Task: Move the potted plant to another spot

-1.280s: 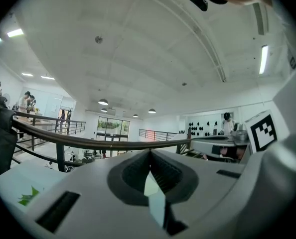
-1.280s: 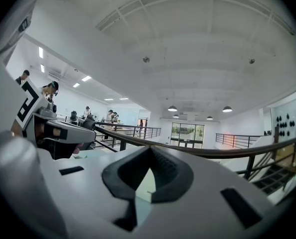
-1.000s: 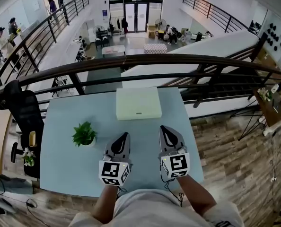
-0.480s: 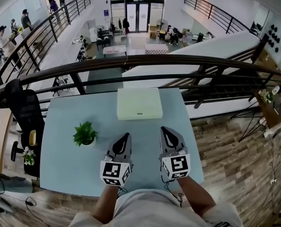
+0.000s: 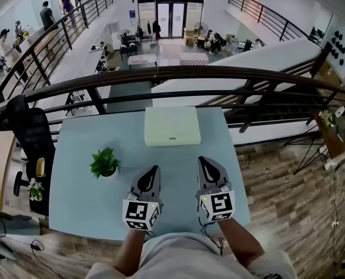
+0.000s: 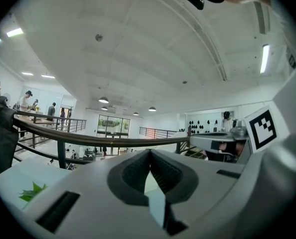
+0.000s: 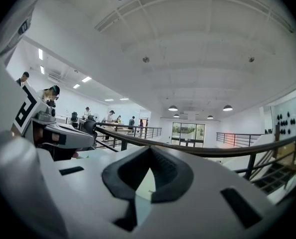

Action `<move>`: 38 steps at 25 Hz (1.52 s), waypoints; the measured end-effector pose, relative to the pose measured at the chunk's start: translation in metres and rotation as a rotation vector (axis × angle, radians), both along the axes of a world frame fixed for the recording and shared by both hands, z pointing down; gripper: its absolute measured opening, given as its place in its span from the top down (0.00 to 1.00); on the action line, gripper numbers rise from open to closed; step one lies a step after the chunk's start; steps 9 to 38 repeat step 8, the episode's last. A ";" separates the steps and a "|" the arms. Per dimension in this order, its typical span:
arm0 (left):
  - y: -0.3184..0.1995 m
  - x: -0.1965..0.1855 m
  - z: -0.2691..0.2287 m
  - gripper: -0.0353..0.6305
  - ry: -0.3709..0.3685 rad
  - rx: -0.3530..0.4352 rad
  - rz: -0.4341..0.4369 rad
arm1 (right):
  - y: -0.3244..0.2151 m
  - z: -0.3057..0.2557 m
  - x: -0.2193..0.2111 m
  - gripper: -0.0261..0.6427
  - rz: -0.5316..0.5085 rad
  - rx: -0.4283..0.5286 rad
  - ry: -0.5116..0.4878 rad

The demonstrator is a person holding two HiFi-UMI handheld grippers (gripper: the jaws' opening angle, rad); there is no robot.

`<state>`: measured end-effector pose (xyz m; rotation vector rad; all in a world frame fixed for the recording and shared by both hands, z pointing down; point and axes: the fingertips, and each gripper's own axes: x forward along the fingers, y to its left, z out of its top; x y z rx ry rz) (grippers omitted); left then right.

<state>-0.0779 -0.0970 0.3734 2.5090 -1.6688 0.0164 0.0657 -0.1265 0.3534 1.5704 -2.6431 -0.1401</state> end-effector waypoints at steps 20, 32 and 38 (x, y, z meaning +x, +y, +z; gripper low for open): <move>0.000 0.004 0.000 0.93 -0.004 0.002 0.008 | -0.001 -0.001 0.000 0.96 -0.003 0.002 -0.004; 0.000 0.004 0.000 0.93 -0.004 0.002 0.008 | -0.001 -0.001 0.000 0.96 -0.003 0.002 -0.004; 0.000 0.004 0.000 0.93 -0.004 0.002 0.008 | -0.001 -0.001 0.000 0.96 -0.003 0.002 -0.004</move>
